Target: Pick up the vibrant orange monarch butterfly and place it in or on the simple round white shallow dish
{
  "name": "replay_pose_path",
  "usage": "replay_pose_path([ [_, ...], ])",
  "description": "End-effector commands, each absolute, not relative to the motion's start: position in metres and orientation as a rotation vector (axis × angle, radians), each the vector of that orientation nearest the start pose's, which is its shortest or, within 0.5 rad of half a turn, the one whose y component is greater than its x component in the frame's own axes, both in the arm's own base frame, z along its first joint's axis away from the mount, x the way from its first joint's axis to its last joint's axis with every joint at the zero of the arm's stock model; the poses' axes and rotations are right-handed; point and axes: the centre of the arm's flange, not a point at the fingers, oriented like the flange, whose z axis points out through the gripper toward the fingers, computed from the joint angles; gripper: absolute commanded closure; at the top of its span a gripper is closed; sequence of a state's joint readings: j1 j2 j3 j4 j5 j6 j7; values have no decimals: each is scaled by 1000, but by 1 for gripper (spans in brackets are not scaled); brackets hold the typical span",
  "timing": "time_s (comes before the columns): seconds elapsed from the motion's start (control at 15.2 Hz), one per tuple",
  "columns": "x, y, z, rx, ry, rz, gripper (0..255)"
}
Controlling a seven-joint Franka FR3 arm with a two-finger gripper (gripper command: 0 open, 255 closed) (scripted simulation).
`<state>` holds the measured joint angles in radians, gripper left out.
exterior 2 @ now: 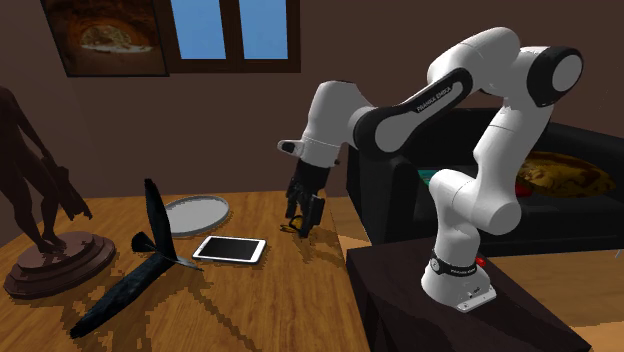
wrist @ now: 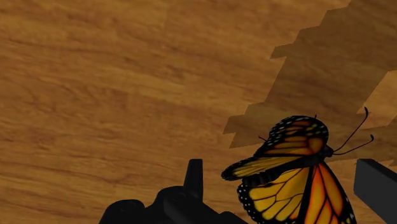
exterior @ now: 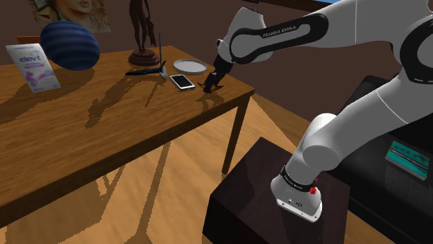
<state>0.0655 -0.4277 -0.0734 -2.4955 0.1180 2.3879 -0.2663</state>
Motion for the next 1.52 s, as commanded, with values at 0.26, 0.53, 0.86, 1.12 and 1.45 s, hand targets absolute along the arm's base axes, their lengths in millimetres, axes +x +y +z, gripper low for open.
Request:
replay_pose_path([
  [0.26, 440, -3, 466, -3006, -282, -506, 0],
  [0.53, 440, -3, 466, -3006, -282, -506, 255],
  [0.86, 440, -3, 466, -3006, -282, -506, 255],
  [1.12, 440, -3, 471, -3006, -282, -506, 255],
  [1.45, 440, -3, 498, -3006, -282, -506, 255],
])
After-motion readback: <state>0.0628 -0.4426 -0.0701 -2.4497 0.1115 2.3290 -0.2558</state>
